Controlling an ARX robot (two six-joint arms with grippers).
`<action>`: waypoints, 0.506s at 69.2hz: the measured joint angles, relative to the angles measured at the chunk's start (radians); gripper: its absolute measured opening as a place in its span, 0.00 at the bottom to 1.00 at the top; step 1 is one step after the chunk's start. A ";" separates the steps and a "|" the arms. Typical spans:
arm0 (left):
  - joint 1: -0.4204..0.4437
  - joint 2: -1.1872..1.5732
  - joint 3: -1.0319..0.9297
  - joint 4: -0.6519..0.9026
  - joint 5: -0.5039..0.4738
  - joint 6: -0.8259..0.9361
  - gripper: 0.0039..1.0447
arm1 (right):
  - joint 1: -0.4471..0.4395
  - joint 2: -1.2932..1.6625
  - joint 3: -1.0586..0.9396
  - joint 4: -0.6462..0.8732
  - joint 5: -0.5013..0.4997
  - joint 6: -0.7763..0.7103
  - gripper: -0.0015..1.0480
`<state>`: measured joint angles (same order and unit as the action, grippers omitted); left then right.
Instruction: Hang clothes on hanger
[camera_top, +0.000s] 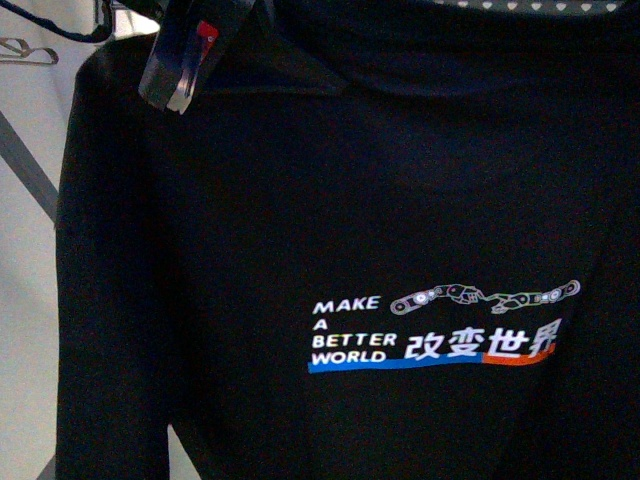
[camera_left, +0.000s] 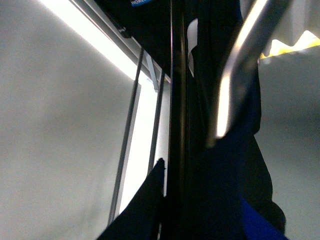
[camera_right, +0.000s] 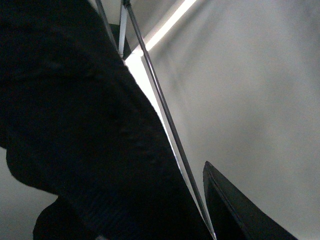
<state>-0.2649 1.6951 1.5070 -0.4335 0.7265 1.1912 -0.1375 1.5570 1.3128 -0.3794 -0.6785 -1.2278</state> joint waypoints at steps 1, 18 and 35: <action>0.001 0.000 0.002 0.004 0.002 -0.001 0.26 | 0.000 0.000 -0.001 -0.001 -0.001 -0.005 0.21; 0.006 0.000 0.022 0.071 0.031 -0.023 0.59 | -0.006 -0.003 -0.010 -0.022 -0.015 -0.069 0.11; 0.019 0.002 0.024 0.158 0.052 -0.049 0.90 | -0.010 -0.021 -0.011 -0.080 -0.022 -0.077 0.09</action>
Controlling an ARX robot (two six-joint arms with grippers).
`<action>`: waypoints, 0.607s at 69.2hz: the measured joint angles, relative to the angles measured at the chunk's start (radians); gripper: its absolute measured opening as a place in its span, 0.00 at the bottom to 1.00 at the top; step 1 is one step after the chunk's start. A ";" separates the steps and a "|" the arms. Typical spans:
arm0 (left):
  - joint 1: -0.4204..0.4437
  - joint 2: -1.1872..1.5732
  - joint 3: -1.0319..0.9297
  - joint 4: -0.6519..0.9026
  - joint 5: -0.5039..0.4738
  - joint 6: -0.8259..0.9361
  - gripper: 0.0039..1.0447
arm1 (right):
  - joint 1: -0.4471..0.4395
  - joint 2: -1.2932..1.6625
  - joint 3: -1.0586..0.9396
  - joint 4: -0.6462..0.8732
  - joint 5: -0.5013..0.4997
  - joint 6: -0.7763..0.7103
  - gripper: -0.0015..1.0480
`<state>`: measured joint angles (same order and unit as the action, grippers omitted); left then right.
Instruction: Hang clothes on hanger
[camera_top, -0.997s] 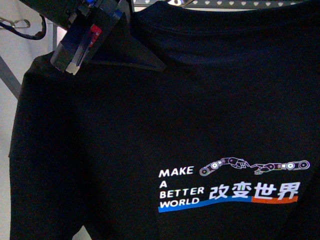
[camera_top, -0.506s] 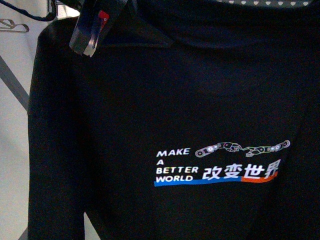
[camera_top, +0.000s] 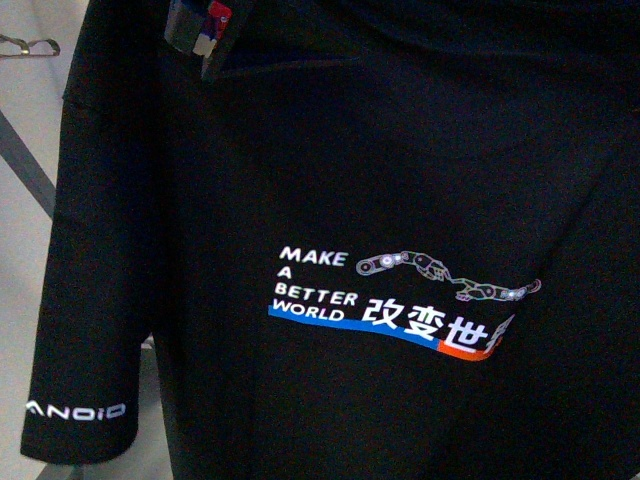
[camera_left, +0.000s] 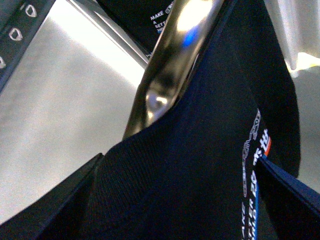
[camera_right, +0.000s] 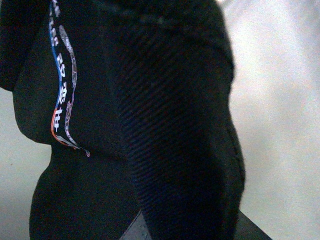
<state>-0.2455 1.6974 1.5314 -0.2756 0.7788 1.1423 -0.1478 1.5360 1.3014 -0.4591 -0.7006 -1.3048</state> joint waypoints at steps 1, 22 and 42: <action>0.001 0.001 0.000 0.004 0.002 -0.002 0.92 | 0.000 -0.001 0.000 -0.005 0.000 0.000 0.09; 0.037 0.029 0.006 0.119 -0.017 -0.060 0.94 | -0.009 -0.007 -0.026 -0.142 0.053 -0.033 0.08; 0.036 0.030 0.006 0.119 -0.017 -0.070 0.94 | -0.046 -0.010 -0.072 -0.164 0.084 -0.071 0.08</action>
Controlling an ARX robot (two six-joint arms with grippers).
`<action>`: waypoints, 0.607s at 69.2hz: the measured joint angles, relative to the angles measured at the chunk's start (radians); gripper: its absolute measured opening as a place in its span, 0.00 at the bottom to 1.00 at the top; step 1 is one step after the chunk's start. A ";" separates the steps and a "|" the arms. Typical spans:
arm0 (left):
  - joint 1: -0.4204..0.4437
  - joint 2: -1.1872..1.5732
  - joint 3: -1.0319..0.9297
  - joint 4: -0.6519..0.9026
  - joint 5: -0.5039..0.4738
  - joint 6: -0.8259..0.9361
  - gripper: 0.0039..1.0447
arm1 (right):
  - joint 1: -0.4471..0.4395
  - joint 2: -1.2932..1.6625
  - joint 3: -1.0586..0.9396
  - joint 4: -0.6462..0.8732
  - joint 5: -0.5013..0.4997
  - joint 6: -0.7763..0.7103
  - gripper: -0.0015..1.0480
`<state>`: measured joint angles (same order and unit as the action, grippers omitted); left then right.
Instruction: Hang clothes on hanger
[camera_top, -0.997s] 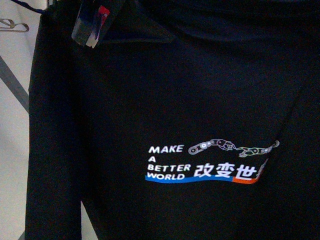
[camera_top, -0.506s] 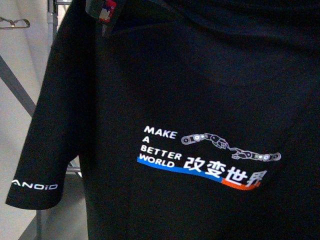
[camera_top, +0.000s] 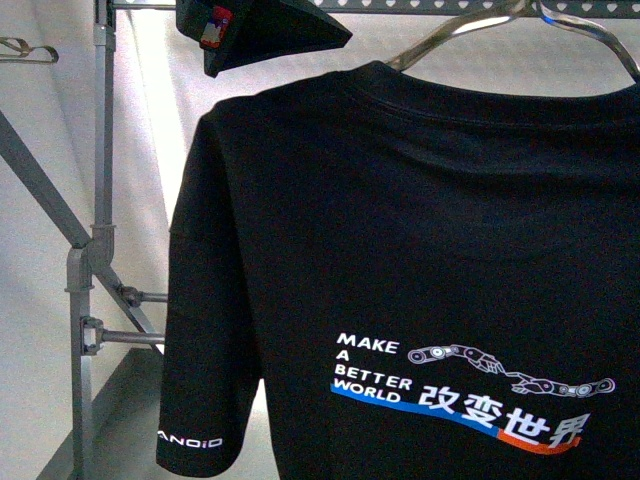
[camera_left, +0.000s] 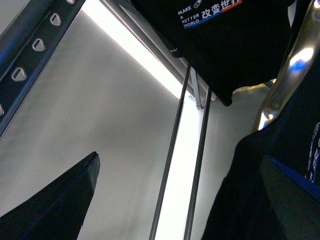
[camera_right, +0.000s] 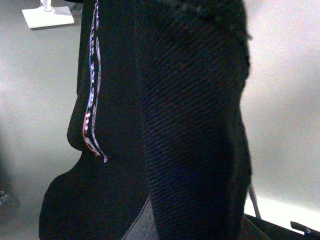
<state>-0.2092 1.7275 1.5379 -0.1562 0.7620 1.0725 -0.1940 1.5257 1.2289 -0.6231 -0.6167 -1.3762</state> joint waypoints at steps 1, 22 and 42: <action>0.000 0.000 0.000 0.000 0.000 0.000 0.94 | -0.003 0.000 -0.002 0.002 -0.003 0.000 0.08; 0.000 0.000 0.000 0.000 0.000 -0.001 0.94 | -0.135 -0.084 -0.061 0.082 -0.182 0.121 0.08; 0.000 0.000 0.002 0.000 0.000 -0.002 0.94 | -0.259 -0.212 -0.128 0.007 -0.285 0.146 0.08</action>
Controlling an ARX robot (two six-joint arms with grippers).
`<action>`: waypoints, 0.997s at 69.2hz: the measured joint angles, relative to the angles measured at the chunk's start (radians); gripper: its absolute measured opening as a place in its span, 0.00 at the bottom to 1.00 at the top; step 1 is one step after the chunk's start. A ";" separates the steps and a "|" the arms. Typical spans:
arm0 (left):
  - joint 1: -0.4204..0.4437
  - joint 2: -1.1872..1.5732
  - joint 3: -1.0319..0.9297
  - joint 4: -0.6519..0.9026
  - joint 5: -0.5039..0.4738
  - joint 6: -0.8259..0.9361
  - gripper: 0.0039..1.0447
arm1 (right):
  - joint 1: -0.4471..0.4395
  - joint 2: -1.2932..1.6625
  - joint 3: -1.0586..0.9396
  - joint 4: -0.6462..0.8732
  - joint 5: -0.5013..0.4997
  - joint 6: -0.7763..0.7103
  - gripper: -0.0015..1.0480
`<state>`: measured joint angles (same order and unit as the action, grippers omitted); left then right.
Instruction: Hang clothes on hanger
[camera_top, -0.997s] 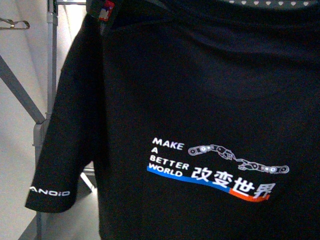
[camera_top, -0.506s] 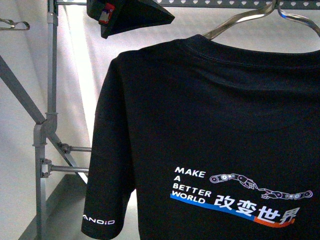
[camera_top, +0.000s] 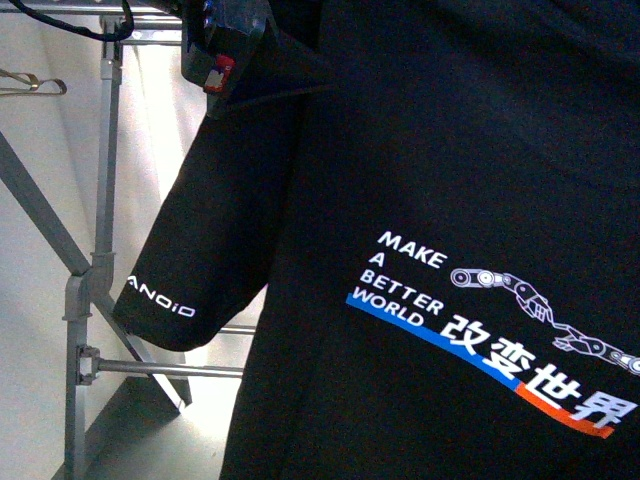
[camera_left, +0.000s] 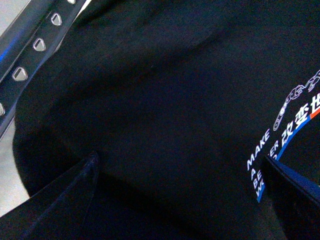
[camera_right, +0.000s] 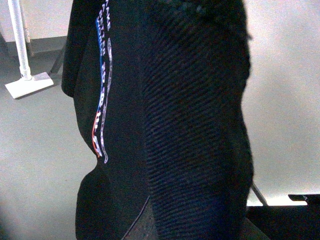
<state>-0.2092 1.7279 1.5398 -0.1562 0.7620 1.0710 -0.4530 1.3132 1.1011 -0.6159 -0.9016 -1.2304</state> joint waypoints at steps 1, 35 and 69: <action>0.000 0.000 0.000 0.000 0.000 0.000 0.94 | -0.004 -0.003 -0.002 -0.009 -0.002 -0.001 0.08; 0.000 0.000 0.000 0.000 0.000 -0.001 0.94 | -0.134 -0.041 -0.120 -0.010 0.092 -0.021 0.08; -0.019 -0.116 -0.319 0.682 -0.548 -0.732 0.94 | -0.175 -0.127 -0.133 0.140 -0.013 0.409 0.08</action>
<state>-0.2283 1.6123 1.2205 0.5255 0.2142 0.3389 -0.6277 1.1858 0.9680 -0.4763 -0.9150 -0.8215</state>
